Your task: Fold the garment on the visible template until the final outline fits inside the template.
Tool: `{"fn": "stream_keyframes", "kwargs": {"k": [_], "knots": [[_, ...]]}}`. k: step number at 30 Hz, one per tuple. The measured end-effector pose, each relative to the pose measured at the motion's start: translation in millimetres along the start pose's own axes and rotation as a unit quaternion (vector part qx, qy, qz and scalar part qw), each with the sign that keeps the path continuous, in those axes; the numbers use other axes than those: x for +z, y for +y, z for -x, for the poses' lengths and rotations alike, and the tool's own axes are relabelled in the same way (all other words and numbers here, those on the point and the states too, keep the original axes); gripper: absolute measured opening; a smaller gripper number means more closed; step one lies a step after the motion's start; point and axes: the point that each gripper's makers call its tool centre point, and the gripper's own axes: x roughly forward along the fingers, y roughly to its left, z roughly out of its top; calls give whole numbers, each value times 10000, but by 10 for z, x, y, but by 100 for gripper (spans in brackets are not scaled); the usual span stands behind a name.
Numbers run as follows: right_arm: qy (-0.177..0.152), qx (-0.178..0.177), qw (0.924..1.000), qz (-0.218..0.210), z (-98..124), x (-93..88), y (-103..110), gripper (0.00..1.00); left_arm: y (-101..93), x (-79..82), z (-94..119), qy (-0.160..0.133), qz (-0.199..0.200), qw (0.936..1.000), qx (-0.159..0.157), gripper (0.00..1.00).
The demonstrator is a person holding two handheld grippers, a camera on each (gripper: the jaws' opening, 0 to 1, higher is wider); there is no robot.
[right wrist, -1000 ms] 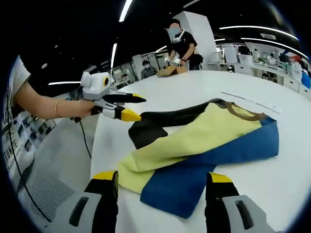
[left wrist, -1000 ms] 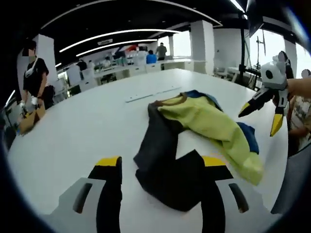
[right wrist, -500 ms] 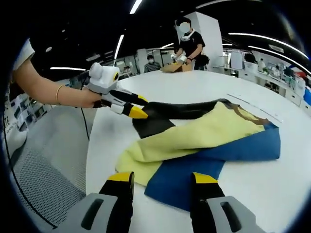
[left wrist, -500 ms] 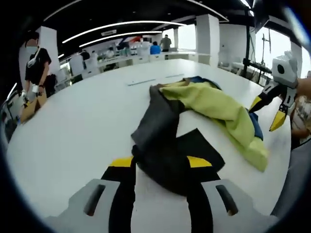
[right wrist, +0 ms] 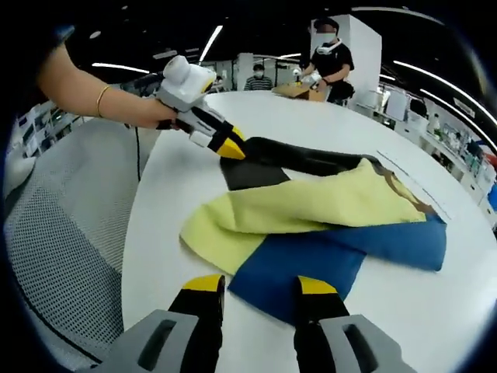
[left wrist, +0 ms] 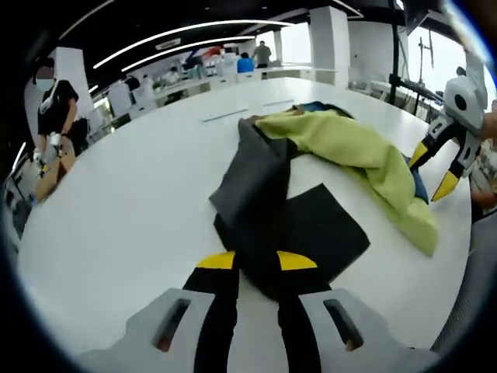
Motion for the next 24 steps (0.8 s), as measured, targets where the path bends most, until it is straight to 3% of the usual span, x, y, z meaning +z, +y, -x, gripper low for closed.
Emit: {"fn": "stream_keyframes", "kwargs": {"k": [4,7,10,11,17,24], "knots": [[91,-95,9996,237,-11,-27,-2,19,-13,8,3,-15,-67,10000,1,9],[101,-107,9998,152,3,-29,-15,0,-31,9,2,31,-183,9998,20,5],[275,-31,9995,118,-36,-124,11,0,-52,3,-4,55,-189,9998,-52,1],[141,-44,9997,215,-42,-89,8,0,-47,3,-3,66,-201,9998,-33,1],[209,164,9996,87,-34,-104,50,2,-44,-1,-2,71,-140,9999,-18,1],[220,317,9992,88,-44,-91,117,12,-42,-6,1,63,71,10000,-2,1]]}}
